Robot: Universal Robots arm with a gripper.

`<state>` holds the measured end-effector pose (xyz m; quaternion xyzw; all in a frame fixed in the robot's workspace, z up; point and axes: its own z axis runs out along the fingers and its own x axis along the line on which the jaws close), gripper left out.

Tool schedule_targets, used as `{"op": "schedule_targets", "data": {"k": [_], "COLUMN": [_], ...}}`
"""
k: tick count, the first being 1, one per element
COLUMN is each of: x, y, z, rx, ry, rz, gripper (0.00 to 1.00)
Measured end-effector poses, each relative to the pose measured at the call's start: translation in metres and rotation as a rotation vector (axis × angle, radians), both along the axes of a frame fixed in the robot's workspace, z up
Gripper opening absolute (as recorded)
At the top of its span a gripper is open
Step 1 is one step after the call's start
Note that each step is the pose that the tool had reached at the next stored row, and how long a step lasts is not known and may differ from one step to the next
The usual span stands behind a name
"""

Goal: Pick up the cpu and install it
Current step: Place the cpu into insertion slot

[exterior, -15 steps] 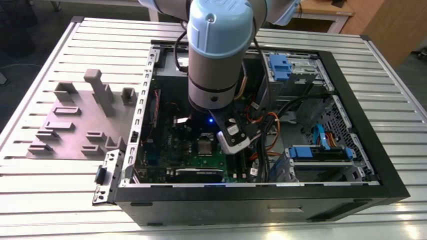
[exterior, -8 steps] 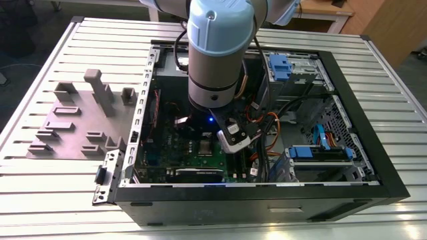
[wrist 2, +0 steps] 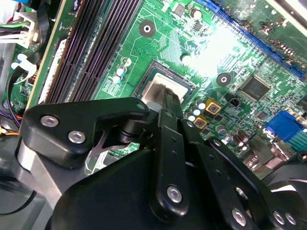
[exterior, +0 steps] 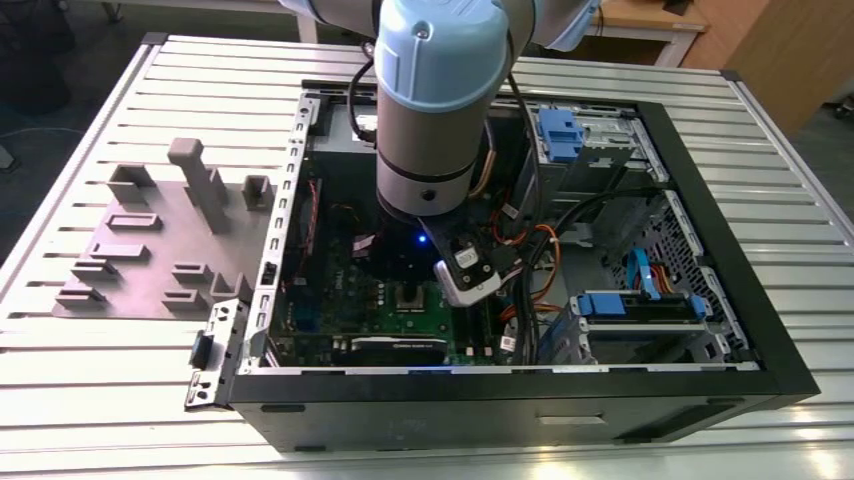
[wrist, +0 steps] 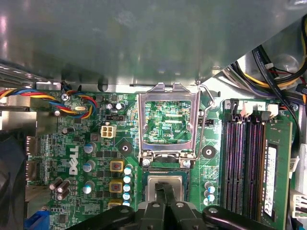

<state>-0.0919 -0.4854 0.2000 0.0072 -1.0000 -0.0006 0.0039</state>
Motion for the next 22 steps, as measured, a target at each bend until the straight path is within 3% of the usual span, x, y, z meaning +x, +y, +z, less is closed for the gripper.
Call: {"op": "schedule_targets", "data": {"k": [10, 13, 16, 19, 22], "x": [0.0000, 0.0000, 0.0000, 0.0000, 0.0000], "y": [0.0000, 0.0001, 0.0002, 0.0002, 0.0001], "z": [0.0021, 0.0023, 0.0023, 0.0022, 0.0023], "rx": [0.0002, 0.0052, 0.0247, 0.0260, 0.0226], "ry": [0.0003, 0.0017, 0.0045, 0.0045, 0.0047], "rz": [0.000, 0.000, 0.000, 0.000, 0.000], "gripper": [0.11, 0.11, 0.11, 0.11, 0.11]}}
